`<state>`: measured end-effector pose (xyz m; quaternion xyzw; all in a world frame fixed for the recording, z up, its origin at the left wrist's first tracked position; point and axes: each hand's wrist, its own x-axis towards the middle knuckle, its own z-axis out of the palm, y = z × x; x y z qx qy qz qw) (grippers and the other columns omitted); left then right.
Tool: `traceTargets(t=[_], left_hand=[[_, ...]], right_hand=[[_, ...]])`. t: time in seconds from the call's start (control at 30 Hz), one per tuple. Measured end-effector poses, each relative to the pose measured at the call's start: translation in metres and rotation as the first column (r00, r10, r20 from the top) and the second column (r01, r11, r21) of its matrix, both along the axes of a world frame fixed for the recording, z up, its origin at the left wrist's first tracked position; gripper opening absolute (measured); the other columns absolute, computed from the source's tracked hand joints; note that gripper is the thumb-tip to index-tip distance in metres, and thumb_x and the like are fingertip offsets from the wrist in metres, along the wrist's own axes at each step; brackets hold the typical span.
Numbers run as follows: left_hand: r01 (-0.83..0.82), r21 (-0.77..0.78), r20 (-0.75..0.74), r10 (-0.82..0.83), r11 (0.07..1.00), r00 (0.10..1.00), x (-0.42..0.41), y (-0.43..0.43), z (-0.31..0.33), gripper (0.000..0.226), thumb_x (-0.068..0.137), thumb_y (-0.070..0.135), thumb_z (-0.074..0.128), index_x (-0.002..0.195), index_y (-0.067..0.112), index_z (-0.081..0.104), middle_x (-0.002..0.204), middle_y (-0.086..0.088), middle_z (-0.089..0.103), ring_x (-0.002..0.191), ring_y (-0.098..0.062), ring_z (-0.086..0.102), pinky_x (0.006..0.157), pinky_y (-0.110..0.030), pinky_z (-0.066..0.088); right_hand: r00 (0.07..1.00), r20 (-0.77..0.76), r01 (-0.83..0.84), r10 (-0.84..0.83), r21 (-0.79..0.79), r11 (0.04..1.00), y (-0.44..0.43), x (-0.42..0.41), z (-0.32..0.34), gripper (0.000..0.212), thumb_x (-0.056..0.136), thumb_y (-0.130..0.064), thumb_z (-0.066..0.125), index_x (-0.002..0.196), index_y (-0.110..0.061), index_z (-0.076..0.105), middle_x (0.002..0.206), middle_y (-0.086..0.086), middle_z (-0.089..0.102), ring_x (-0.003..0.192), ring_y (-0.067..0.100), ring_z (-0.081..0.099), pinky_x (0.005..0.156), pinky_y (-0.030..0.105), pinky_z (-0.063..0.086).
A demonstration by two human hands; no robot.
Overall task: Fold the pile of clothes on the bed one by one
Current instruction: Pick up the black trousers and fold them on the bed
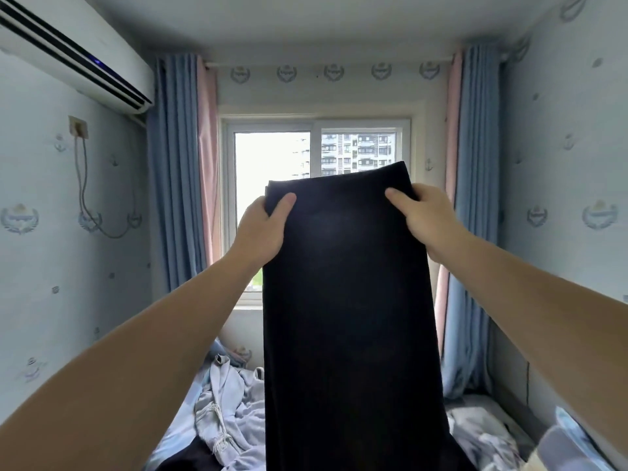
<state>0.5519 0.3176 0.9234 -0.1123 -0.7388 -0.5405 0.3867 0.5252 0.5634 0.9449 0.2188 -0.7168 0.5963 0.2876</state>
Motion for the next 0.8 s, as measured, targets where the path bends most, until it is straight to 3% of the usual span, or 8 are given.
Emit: traceTargets(t=[0.2,0.37,0.53,0.63,0.73,0.8], left_hand=[[0.028,0.024,0.036,-0.028,0.999,0.999,0.006,0.024,-0.009,0.024,0.104,0.046,0.048,0.11,0.026,0.059,0.097,0.016,0.065,0.09,-0.005,0.063,0.071,-0.021,0.046],[0.071,0.037,0.101,-0.075,0.997,0.992,-0.022,0.029,-0.038,0.017,0.104,0.044,0.048,0.106,0.03,0.057,0.094,0.019,0.063,0.086,0.0,0.06,0.068,-0.016,0.043],[0.065,0.049,0.177,-0.073,0.997,0.981,-0.074,0.014,-0.086,0.022,0.102,0.044,0.053,0.105,0.026,0.064,0.095,0.013,0.069,0.086,-0.004,0.065,0.073,-0.021,0.049],[0.04,0.033,0.236,-0.047,0.999,0.971,-0.123,-0.006,-0.119,0.027,0.1,0.045,0.057,0.108,0.021,0.067,0.096,0.009,0.072,0.085,-0.005,0.067,0.074,-0.023,0.05],[0.05,0.029,0.294,-0.056,0.998,0.954,-0.18,-0.029,-0.155,0.021,0.099,0.04,0.06,0.107,0.022,0.068,0.093,0.012,0.071,0.076,0.006,0.066,0.064,-0.009,0.046],[0.054,0.023,0.335,-0.058,0.998,0.941,-0.221,-0.047,-0.187,0.013,0.098,0.035,0.063,0.102,0.023,0.068,0.09,0.013,0.071,0.077,0.008,0.065,0.064,-0.007,0.044]], right_hand=[[0.998,0.031,0.049,-0.049,-0.004,0.999,0.028,0.014,-0.007,0.024,0.096,-0.036,0.064,0.107,-0.016,0.072,0.1,0.001,0.073,0.093,0.021,0.07,0.09,0.048,0.058],[0.991,0.095,0.088,-0.09,0.027,0.996,0.032,-0.01,-0.033,0.023,0.095,-0.037,0.065,0.101,-0.016,0.071,0.101,0.004,0.073,0.096,0.025,0.07,0.091,0.053,0.057],[0.978,0.187,0.085,-0.096,0.065,0.994,0.017,-0.064,-0.076,0.013,0.096,-0.035,0.065,0.103,-0.024,0.069,0.101,-0.002,0.074,0.095,0.019,0.071,0.092,0.045,0.058],[0.964,0.244,0.09,-0.106,0.077,0.993,0.0,-0.113,-0.108,0.02,0.096,-0.031,0.066,0.111,-0.018,0.071,0.101,-0.002,0.075,0.092,0.016,0.072,0.088,0.04,0.059],[0.948,0.303,0.075,-0.102,0.101,0.992,-0.02,-0.171,-0.143,0.02,0.096,-0.026,0.067,0.111,-0.014,0.072,0.098,-0.002,0.076,0.087,0.013,0.073,0.081,0.031,0.06],[0.922,0.369,0.071,-0.118,0.138,0.988,-0.033,-0.215,-0.175,0.014,0.095,-0.026,0.069,0.104,-0.016,0.073,0.095,-0.003,0.077,0.087,0.014,0.073,0.085,0.035,0.06]])
